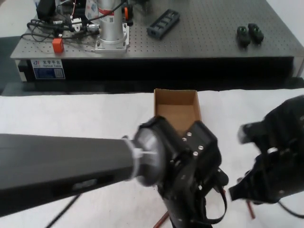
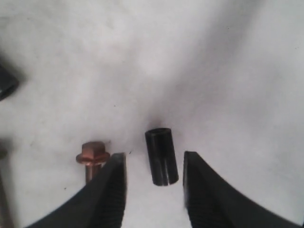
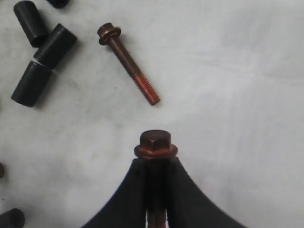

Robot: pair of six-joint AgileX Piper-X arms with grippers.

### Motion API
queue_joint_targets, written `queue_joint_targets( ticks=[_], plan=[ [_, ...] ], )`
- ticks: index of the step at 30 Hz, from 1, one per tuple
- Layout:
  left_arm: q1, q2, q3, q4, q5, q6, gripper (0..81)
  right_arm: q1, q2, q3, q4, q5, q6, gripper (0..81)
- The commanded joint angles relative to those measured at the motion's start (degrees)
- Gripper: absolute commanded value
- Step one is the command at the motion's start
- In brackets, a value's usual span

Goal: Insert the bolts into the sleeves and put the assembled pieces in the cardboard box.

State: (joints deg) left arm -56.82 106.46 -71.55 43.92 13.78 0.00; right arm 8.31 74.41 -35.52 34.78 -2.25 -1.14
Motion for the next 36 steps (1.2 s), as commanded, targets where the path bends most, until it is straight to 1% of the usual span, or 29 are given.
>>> queue_joint_targets(
  ticks=[1,8,17,20,21,22,24,27,29,31,33,36],
  plan=[
    [-0.37,1.32,-1.87,2.09,-0.72,0.73,29.1,-4.11,-9.90,-0.11,4.29,-0.97,0.65,0.0],
    [-2.09,4.39,-2.49,2.49,-0.72,1.72,29.1,-7.84,-17.36,-0.11,4.77,-1.36,0.30,0.0],
    [-3.37,7.01,-2.49,1.80,-0.72,1.72,28.9,-8.31,-18.73,-0.11,7.36,-1.36,-0.19,0.0],
    [-3.37,7.27,-2.49,1.33,-0.72,1.72,24.4,-8.31,-18.73,-0.11,7.80,-2.29,-0.19,0.0],
    [-3.37,7.27,-2.49,1.34,-0.72,1.72,20.7,-8.31,-18.89,-0.11,7.76,-2.93,-0.19,0.0],
    [-3.37,7.27,-2.49,1.34,-0.72,2.02,15.2,-8.31,-18.88,-0.11,7.76,-3.71,-0.19,0.0],
    [-3.37,7.27,-2.64,1.34,-0.72,3.08,0.8,-8.31,-19.82,-0.11,7.76,-4.66,-0.19,0.0],
    [-3.37,6.80,-3.34,1.57,-0.68,2.93,0.7,-8.31,-22.65,-0.11,7.76,-6.00,-0.19,0.0],
    [-3.37,4.62,-3.76,0.88,-0.93,1.43,0.7,-8.31,-25.41,0.01,7.76,-8.17,-0.19,0.0],
    [-3.37,0.77,-3.64,-1.27,-4.16,-1.51,0.7,-8.31,-28.79,0.43,7.00,-11.02,-0.19,0.0],
    [-3.23,-5.20,-2.38,-5.87,-7.26,-3.59,0.7,-8.31,-33.07,1.69,4.25,-15.00,1.14,0.0],
    [-2.47,-14.98,4.36,-17.03,-7.53,-7.28,0.7,-8.13,-39.28,4.19,-2.28,-21.42,7.14,0.0]
  ],
)
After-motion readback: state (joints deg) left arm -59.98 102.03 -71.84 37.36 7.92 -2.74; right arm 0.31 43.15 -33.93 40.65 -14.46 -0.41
